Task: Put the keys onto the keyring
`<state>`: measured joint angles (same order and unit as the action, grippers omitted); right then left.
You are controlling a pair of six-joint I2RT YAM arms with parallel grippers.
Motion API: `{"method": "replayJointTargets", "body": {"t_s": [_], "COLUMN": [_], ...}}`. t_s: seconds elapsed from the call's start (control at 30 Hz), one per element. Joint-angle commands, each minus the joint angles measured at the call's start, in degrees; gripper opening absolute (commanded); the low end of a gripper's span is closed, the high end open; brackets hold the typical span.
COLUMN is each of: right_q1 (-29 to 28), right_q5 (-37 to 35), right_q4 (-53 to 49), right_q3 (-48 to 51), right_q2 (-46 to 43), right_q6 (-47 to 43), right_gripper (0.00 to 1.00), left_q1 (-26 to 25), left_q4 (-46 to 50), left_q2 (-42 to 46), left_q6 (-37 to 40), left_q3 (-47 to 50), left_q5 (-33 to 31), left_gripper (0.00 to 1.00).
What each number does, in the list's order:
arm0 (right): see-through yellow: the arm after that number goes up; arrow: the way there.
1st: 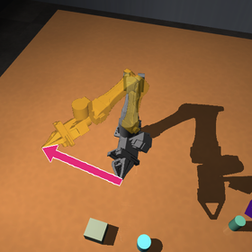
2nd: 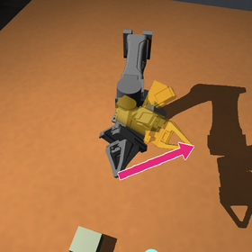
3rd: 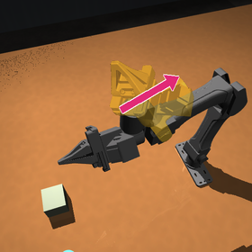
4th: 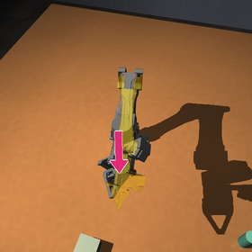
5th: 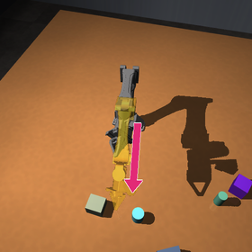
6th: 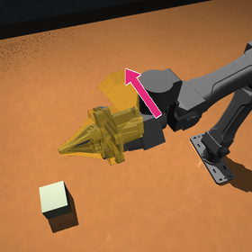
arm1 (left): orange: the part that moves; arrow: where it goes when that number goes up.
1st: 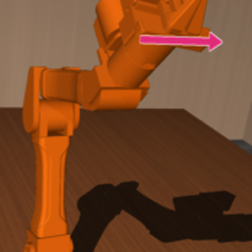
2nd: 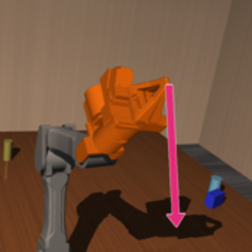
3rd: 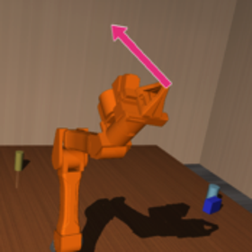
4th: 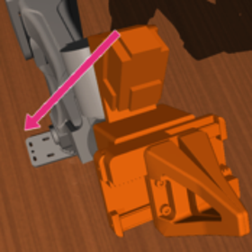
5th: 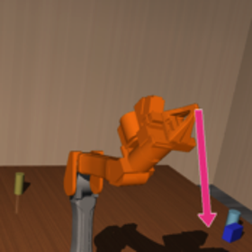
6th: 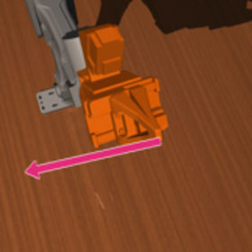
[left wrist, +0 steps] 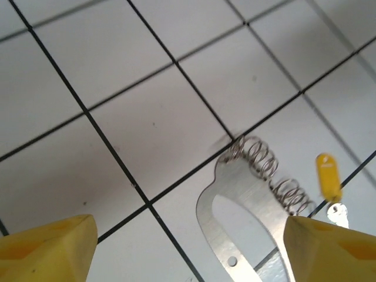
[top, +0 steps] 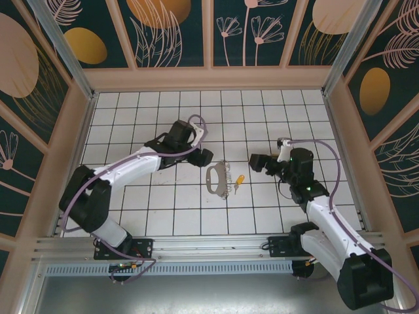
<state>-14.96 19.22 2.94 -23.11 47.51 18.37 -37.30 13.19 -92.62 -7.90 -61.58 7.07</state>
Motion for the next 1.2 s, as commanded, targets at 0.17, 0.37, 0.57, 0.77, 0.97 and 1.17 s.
{"method": "replayJointTargets", "body": {"t_s": [0.17, 0.37, 0.57, 0.77, 0.97, 1.17], "right_q1": [-0.3, -0.3, -0.3, -0.3, -0.3, -0.3], "right_q5": [7.4, 7.1, 7.5, 6.9, 6.0, 5.8], "right_q4": [6.1, 9.7, 13.8, 10.8, 9.5, 8.8], "right_q3": [5.2, 5.7, 5.5, 4.4, 4.2, 3.7], "right_q2": [-1.3, -0.4, 3.4, 3.5, 3.2, 3.9], "right_q6": [2.2, 2.5, 4.4, 2.6, 2.5, 2.4], "right_gripper": [0.99, 0.99, 0.98, 0.98, 0.97, 0.95], "left_q1": [-2.5, -3.7, -3.7, -3.7, -3.7, -3.7], "left_q4": [1.7, -1.3, -4.5, -5.4, -5.3, -4.7], "left_q2": [-9.3, -13.3, -16.1, -19.2, -21.5, -22.6], "left_q6": [3.8, 5.3, 6.1, 7.3, 8.5, 9.5], "left_q3": [-6.5, -7.5, -8.5, -10.7, -12.1, -12.4], "left_q5": [-1.7, 0.6, 1.9, 2.0, 2.7, 3.8], "left_gripper": [0.63, 0.47, 0.40, 0.32, 0.27, 0.26]}}
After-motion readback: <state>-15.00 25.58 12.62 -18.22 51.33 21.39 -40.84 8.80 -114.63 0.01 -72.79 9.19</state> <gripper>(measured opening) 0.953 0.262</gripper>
